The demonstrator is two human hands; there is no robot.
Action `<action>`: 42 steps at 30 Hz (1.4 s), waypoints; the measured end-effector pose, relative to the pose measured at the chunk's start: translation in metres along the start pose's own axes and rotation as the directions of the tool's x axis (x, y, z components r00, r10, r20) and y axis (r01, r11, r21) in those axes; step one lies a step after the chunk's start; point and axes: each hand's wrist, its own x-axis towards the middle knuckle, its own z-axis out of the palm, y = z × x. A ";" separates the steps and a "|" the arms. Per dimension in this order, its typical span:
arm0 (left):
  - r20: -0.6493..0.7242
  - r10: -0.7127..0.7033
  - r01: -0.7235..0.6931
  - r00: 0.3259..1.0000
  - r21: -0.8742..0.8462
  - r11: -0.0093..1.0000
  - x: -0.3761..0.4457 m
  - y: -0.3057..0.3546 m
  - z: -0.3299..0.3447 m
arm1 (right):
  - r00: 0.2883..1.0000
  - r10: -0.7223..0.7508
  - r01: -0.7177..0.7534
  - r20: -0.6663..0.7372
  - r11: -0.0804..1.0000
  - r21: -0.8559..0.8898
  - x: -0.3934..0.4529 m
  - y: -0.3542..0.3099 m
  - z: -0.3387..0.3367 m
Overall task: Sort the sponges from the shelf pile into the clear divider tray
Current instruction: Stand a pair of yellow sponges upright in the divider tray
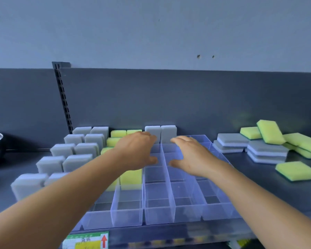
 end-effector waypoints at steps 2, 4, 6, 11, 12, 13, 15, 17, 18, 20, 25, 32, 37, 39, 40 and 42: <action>0.007 0.027 -0.026 1.000 -0.011 1.000 0.015 0.022 0.002 | 1.000 0.024 -0.024 0.004 1.000 -0.013 -0.006 0.024 -0.007; 0.017 0.049 -0.048 0.999 -0.018 0.999 0.029 0.045 0.004 | 0.999 0.050 -0.050 0.003 0.998 -0.027 -0.012 0.050 -0.015; 0.033 0.070 -0.069 0.997 -0.034 0.997 0.042 0.069 0.007 | 0.997 0.073 -0.072 0.003 0.997 -0.040 -0.018 0.076 -0.022; 0.024 0.136 -0.134 0.990 -0.064 0.989 0.079 0.130 0.013 | 0.988 0.154 -0.154 -0.010 0.987 -0.049 -0.035 0.141 -0.039; 0.020 0.150 -0.148 0.988 -0.079 0.986 0.087 0.142 0.014 | 0.985 0.170 -0.170 -0.018 0.984 -0.052 -0.039 0.154 -0.042; 0.016 0.167 -0.165 0.986 -0.092 0.982 0.094 0.155 0.015 | 0.983 0.183 -0.185 -0.027 0.981 -0.056 -0.042 0.166 -0.046; 0.007 0.196 -0.194 0.981 -0.116 0.974 0.110 0.179 0.018 | 0.974 0.222 -0.223 -0.040 0.973 -0.053 -0.048 0.190 -0.053; -0.005 0.210 -0.209 0.978 -0.135 0.969 0.127 0.201 0.022 | 0.964 0.262 -0.264 -0.047 0.964 -0.039 -0.052 0.214 -0.059; -0.010 0.215 -0.214 0.977 -0.138 0.967 0.136 0.211 0.023 | 0.959 0.278 -0.280 -0.054 0.959 -0.034 -0.054 0.225 -0.062; -0.008 0.229 -0.228 0.973 -0.137 0.964 0.153 0.230 0.026 | 0.947 0.312 -0.314 -0.072 0.949 -0.020 -0.058 0.247 -0.068; -0.001 0.221 -0.218 0.975 -0.158 0.963 0.195 0.261 0.032 | 0.926 0.362 -0.366 -0.109 0.931 -0.018 -0.056 0.296 -0.078; 0.032 0.198 -0.189 0.980 -0.178 0.966 0.246 0.277 0.044 | 0.858 0.478 -0.472 -0.188 0.878 0.079 -0.026 0.331 -0.081; 0.066 0.164 -0.151 0.984 -0.169 0.974 0.272 0.286 0.051 | 0.846 0.507 -0.490 -0.166 0.861 0.136 -0.001 0.342 -0.076; 0.087 0.143 -0.126 0.986 -0.182 0.975 0.279 0.289 0.056 | 0.843 0.518 -0.498 -0.141 0.853 0.155 0.005 0.347 -0.075; 0.093 0.135 -0.115 0.986 -0.200 0.973 0.282 0.290 0.058 | 0.841 0.526 -0.504 -0.126 0.847 0.171 0.007 0.348 -0.075; 0.092 0.121 -0.095 0.988 -0.252 0.963 0.286 0.291 0.061 | 0.836 0.538 -0.510 -0.105 0.834 0.211 0.009 0.351 -0.074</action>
